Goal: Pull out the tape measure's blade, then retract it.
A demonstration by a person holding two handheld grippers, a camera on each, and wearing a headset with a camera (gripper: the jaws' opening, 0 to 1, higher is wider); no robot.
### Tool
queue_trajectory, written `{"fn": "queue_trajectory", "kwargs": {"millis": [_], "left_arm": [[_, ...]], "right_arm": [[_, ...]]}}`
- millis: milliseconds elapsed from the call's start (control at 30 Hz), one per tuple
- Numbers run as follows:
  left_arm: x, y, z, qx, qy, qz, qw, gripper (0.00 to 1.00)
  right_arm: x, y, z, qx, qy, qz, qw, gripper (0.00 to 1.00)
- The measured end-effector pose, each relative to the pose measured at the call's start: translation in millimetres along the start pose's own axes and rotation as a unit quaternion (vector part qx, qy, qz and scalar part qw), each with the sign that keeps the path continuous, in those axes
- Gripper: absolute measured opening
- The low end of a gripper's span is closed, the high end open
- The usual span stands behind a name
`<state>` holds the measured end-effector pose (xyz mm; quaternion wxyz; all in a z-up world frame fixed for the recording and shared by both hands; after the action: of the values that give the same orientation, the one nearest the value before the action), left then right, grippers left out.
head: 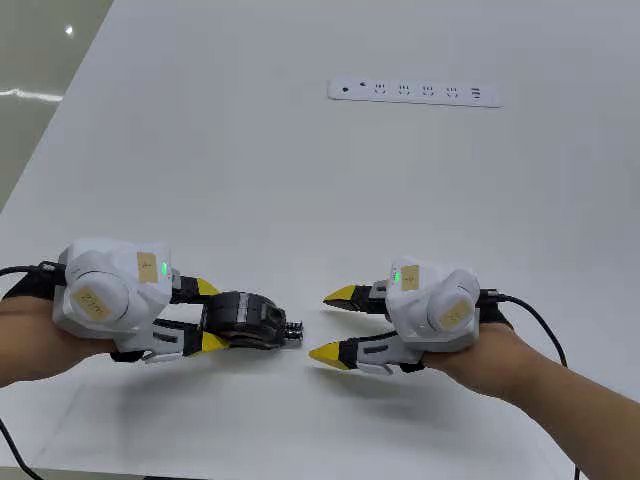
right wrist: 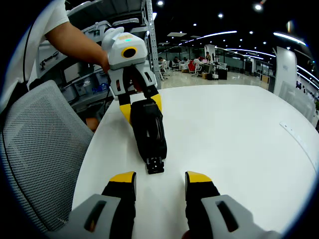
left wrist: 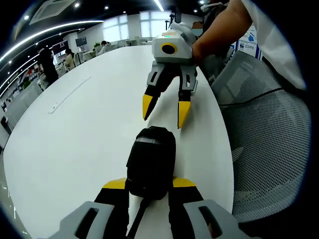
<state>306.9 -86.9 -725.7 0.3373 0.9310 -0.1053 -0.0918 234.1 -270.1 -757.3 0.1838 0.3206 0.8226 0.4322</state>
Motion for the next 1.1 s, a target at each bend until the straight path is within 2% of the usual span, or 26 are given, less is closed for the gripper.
{"fn": "queue_trajectory", "kwargs": {"millis": [267, 700, 967, 1100], "left_arm": [[0.7, -0.7, -0.8, 0.004, -0.002, 0.007, 1.0000, 0.27], [1.0, -0.7, -0.9, 0.006, -0.003, 0.004, 1.0000, 0.27], [0.9, -1.1, -0.6, 0.007, -0.003, 0.002, 1.0000, 0.27], [1.1, -1.3, -0.6, 0.009, -0.004, 0.002, 0.9999, 0.27]], "right_arm": [[4.8, -1.0, 9.3, -0.002, 0.010, -0.017, 0.9998, 0.33], [8.9, 1.6, 21.3, -0.011, 0.021, -0.022, 0.9995, 0.25], [11.8, 1.4, 28.7, -0.008, 0.029, -0.038, 0.9988, 0.20], [10.3, 1.0, 28.8, -0.008, 0.030, -0.034, 0.9990, 0.20]]}}
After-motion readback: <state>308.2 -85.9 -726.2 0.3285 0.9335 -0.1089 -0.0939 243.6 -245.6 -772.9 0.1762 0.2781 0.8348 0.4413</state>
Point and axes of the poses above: the centre of the closed fingertips' face, and the gripper's own axes: z roughly forward along the fingers, x roughly to its left, y roughly out of its top, the point moved 8 cm from there along -z, roughly backward along the fingers, and after that the axes turned 11 degrees about -y, right-handed, at the moved point
